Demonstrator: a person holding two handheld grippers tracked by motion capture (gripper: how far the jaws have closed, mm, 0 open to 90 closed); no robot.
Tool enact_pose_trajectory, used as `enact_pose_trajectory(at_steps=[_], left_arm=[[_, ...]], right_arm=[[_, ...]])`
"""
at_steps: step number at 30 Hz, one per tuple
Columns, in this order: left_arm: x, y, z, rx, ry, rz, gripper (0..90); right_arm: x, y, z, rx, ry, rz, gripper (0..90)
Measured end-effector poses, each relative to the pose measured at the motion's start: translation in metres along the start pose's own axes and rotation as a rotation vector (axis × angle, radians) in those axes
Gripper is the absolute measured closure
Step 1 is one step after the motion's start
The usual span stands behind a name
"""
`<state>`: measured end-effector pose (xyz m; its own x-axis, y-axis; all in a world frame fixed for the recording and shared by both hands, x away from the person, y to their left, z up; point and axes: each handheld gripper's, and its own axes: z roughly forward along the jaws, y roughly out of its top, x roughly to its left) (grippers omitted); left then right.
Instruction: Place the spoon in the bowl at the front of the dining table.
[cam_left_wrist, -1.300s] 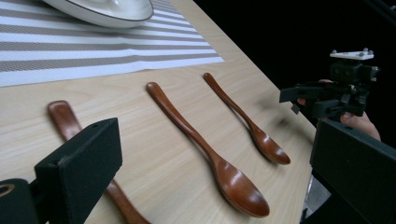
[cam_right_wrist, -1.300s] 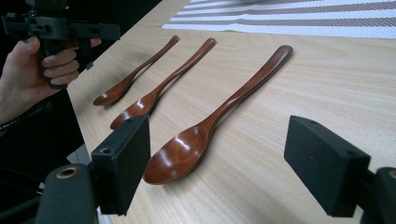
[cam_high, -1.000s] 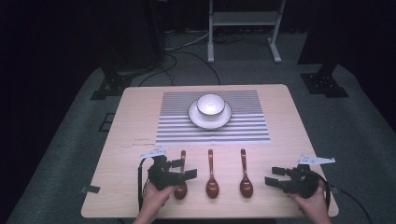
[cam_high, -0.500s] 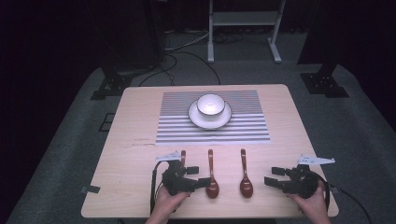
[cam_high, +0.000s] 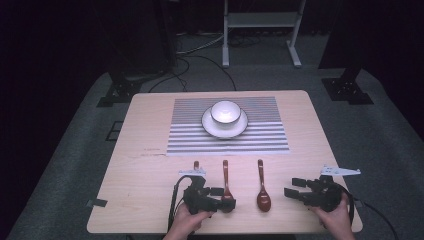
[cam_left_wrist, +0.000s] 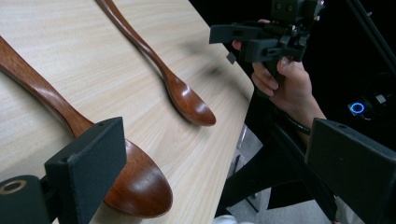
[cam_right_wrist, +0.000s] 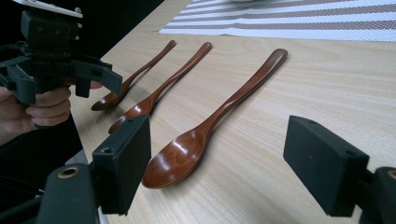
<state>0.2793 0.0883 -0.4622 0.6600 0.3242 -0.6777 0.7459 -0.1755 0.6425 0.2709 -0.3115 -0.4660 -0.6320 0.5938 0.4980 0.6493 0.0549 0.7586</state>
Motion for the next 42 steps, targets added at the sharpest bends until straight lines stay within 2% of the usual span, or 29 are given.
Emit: enact_pose_trajectory(at_steps=[6,9,18,27,34,37,42], left_arm=[[0.002,-0.002,0.005,0.035,-0.019,-0.027,4.5],[0.001,-0.003,0.009,0.048,-0.043,-0.037,4.5],[-0.001,-0.006,0.015,0.089,-0.059,-0.038,4.5],[0.000,-0.010,0.019,0.124,-0.054,-0.033,4.5],[0.005,-0.014,0.025,0.161,-0.038,-0.055,5.0],[0.006,-0.014,0.024,0.147,-0.046,-0.065,5.2],[0.008,-0.015,0.023,0.143,-0.043,-0.064,5.3]], right_arm=[[0.001,0.000,0.002,0.006,0.000,-0.001,22.0],[0.000,0.000,0.003,0.004,0.004,0.000,21.9],[0.001,0.000,0.003,0.006,0.006,0.005,22.0],[0.001,0.000,0.004,0.010,0.006,0.002,22.0],[0.003,0.002,0.004,0.016,0.009,-0.006,22.0],[0.006,0.004,0.003,0.014,0.010,-0.011,22.0],[0.014,0.016,0.005,0.035,0.052,-0.018,21.9]])
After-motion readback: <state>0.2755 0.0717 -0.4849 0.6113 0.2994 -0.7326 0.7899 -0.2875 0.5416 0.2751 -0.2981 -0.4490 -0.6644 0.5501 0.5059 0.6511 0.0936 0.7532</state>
